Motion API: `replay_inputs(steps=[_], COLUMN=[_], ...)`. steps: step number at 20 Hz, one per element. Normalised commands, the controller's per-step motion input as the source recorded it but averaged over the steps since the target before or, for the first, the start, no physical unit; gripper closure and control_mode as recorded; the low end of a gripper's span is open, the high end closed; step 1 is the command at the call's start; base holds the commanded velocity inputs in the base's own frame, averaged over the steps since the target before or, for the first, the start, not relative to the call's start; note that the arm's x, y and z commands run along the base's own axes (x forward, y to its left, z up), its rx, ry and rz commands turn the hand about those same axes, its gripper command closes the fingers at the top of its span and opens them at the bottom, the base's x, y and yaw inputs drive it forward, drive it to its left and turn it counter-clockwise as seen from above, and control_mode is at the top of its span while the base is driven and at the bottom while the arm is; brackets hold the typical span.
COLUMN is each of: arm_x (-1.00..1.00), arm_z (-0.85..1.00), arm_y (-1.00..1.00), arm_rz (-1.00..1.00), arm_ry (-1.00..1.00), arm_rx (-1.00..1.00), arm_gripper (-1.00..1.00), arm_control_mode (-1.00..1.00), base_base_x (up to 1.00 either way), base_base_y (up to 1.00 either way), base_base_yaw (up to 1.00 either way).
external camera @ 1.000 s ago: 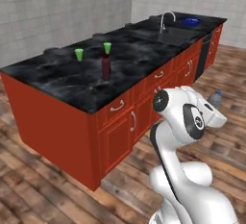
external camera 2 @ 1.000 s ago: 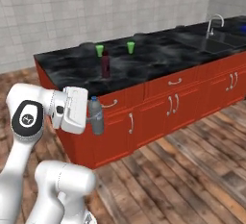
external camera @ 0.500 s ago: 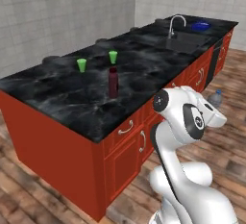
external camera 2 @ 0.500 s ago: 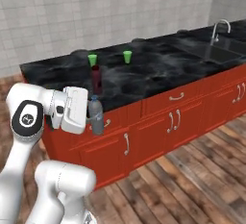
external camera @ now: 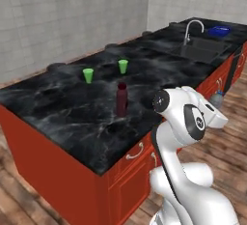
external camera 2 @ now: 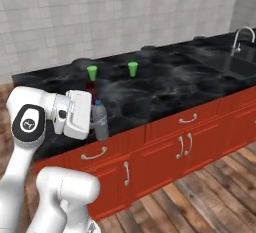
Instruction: Place the drinks on the dining counter in a tight cluster.
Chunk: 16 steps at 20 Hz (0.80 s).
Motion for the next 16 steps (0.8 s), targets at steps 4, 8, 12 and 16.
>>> replay_inputs(steps=[4,8,12,16], arm_x=[0.0,0.0,0.0,0.0], arm_z=[0.0,0.0,0.0,0.0], arm_y=[0.0,0.0,0.0,0.0], arm_rz=[0.0,0.0,0.0,0.0], arm_ry=[0.0,0.0,0.0,0.0], arm_rx=[0.0,0.0,0.0,0.0], arm_gripper=[1.0,1.0,1.0,1.0], arm_control_mode=[1.0,1.0,1.0,1.0], base_base_x=[0.6,0.44,0.41,0.46], base_base_y=[-0.29,-0.24,-0.16,-0.32], base_base_yaw=[0.26,0.49,0.63,0.36])
